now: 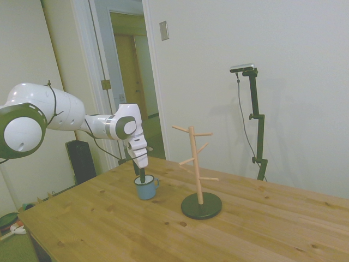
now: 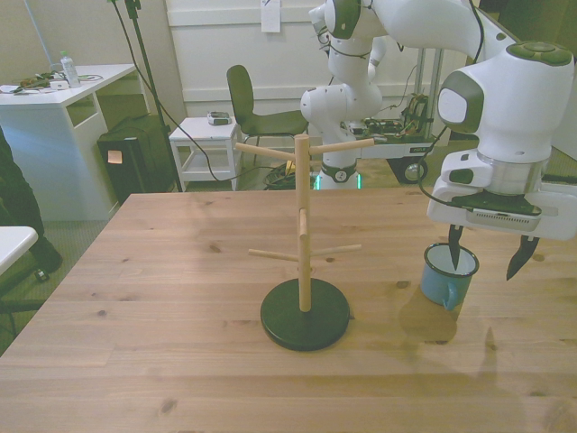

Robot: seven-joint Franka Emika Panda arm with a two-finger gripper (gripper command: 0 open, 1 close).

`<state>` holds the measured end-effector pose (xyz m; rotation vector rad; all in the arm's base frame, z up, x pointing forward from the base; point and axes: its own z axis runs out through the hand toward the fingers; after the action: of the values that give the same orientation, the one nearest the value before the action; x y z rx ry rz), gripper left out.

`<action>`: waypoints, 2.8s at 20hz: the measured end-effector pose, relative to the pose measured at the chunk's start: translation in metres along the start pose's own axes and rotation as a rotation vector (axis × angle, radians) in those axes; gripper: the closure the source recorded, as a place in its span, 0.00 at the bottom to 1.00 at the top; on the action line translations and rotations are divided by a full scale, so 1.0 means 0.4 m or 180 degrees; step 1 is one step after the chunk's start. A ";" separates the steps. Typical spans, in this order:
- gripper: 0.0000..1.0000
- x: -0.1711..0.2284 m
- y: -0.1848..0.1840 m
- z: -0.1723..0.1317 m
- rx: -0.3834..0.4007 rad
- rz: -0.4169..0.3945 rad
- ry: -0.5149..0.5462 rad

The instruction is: Hang the mug

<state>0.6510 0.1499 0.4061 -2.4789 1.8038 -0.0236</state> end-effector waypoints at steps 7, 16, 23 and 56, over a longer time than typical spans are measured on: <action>1.00 0.010 0.003 0.021 -0.0029 0.0017 0.0005; 1.00 0.015 0.014 0.026 -0.0056 -0.0025 0.0007; 1.00 0.018 0.042 0.029 -0.0108 -0.0145 0.0009; 1.00 0.238 0.302 -0.512 0.0151 -0.1143 0.0625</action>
<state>0.5539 0.0117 0.5987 -2.8135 1.3686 -0.3366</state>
